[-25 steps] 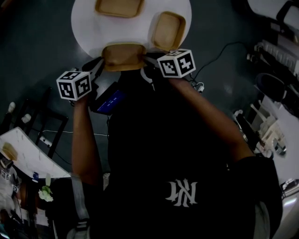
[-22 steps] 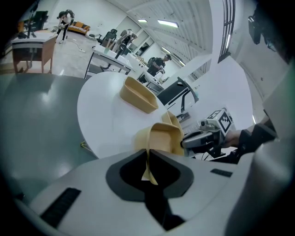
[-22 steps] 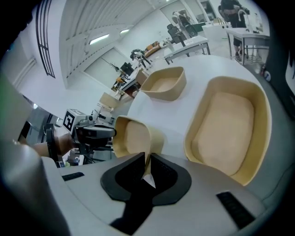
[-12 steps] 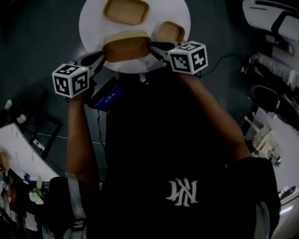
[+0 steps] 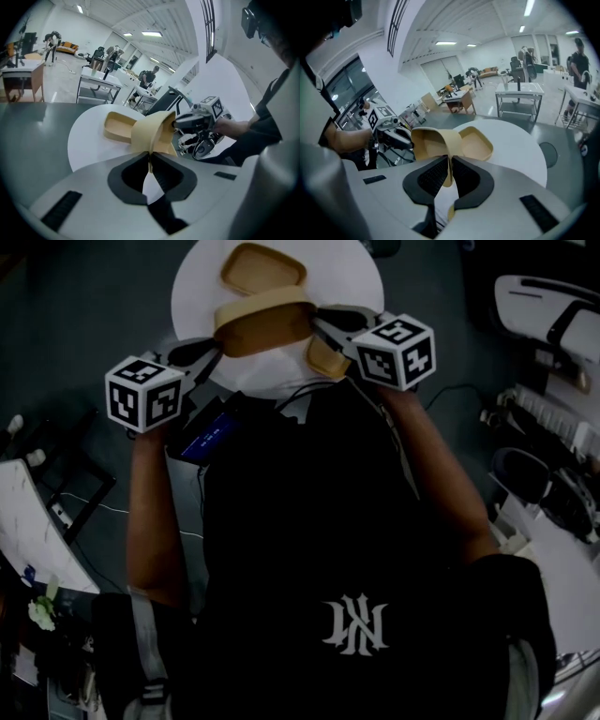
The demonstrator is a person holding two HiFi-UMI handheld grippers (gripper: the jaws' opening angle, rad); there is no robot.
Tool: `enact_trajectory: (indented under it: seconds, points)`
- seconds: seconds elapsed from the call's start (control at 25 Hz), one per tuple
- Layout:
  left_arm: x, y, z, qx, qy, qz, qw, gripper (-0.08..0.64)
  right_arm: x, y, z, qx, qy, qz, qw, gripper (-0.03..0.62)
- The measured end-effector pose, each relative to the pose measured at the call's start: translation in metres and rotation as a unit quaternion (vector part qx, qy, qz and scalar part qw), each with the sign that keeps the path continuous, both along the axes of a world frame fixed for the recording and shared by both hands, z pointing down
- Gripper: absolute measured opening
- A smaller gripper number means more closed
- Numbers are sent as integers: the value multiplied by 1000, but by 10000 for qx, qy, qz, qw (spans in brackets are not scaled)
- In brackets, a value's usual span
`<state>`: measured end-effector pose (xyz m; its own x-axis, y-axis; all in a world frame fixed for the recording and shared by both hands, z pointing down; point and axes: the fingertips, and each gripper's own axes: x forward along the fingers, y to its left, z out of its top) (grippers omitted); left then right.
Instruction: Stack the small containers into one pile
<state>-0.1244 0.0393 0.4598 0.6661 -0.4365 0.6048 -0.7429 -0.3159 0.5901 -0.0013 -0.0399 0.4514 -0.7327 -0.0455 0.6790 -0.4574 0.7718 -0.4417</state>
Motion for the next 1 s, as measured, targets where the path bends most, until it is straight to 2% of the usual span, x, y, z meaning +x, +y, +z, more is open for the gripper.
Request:
enact_trajectory:
  seconds: [0.16,0.28,0.48,0.72,0.88,1.0]
  points:
    - [15,-6,-10,23,-149,-62,9999,28,7,-15,-15,128,-164,-397,9990,57]
    - [25,-11,-22,43,-158,-275,9995,28,13,-25,-25,71,-360,-674,9971,57]
    - [46,-17,-37,4,-385,-759,9964,28,24,-43,-35,33,-648,-1183,9909,57]
    - [69,-26,-52,21,-637,-1473,9870,26,34,-63,-54,44,-996,-1796,9787,57]
    - [75,-24,-52,-18,-615,-1924,9794,27,24,-72,-60,2,-1137,-2223,9683,57]
    - [94,-20,-50,-98,-544,-2327,9710,28,23,-77,-60,-73,-1164,-2645,9573,57]
